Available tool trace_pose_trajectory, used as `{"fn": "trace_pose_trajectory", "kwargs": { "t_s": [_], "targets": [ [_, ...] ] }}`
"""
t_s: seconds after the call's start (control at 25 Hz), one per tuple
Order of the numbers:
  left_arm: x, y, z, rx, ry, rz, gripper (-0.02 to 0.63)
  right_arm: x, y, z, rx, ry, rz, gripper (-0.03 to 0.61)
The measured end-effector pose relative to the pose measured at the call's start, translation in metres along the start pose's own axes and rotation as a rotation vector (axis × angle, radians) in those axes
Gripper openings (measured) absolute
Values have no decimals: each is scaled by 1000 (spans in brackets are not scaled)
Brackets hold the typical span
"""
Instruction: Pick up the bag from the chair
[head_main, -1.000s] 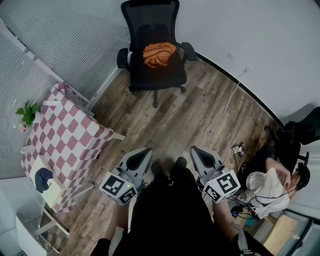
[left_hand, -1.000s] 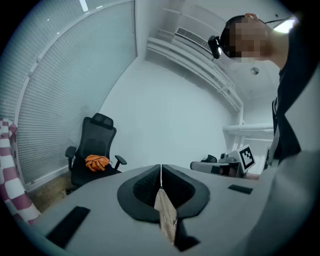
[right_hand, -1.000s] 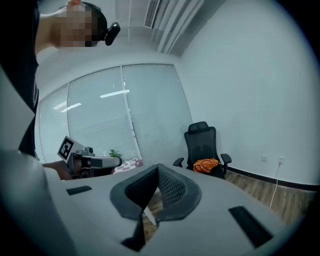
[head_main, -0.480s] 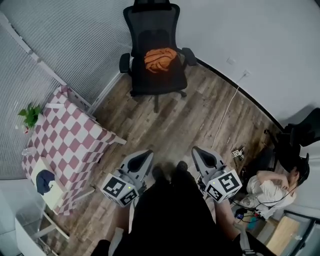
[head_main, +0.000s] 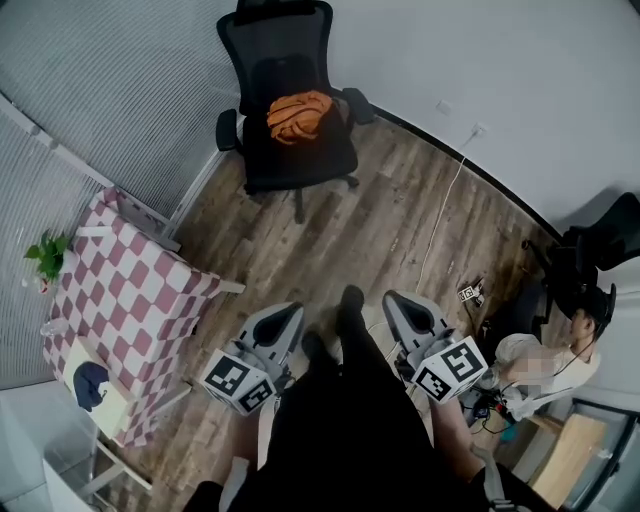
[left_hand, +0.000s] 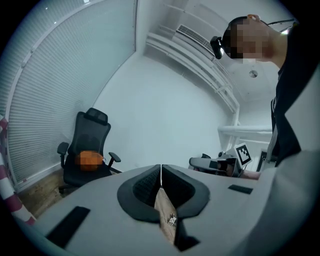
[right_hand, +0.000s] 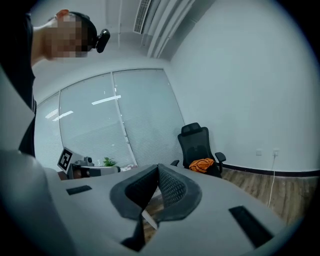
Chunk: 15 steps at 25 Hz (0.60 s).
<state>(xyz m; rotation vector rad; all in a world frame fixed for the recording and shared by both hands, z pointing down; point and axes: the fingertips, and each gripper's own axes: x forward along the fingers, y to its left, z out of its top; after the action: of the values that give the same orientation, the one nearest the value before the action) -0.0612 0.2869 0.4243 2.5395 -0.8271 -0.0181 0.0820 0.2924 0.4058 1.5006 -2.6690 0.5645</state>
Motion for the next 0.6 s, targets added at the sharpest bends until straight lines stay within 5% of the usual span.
{"fn": "trace_pose_trajectory", "kwargs": {
  "t_s": [0.6],
  "targets": [
    [113,41,63,65,7,60,34,98,-98,59,35,-64,100,20]
  ]
}}
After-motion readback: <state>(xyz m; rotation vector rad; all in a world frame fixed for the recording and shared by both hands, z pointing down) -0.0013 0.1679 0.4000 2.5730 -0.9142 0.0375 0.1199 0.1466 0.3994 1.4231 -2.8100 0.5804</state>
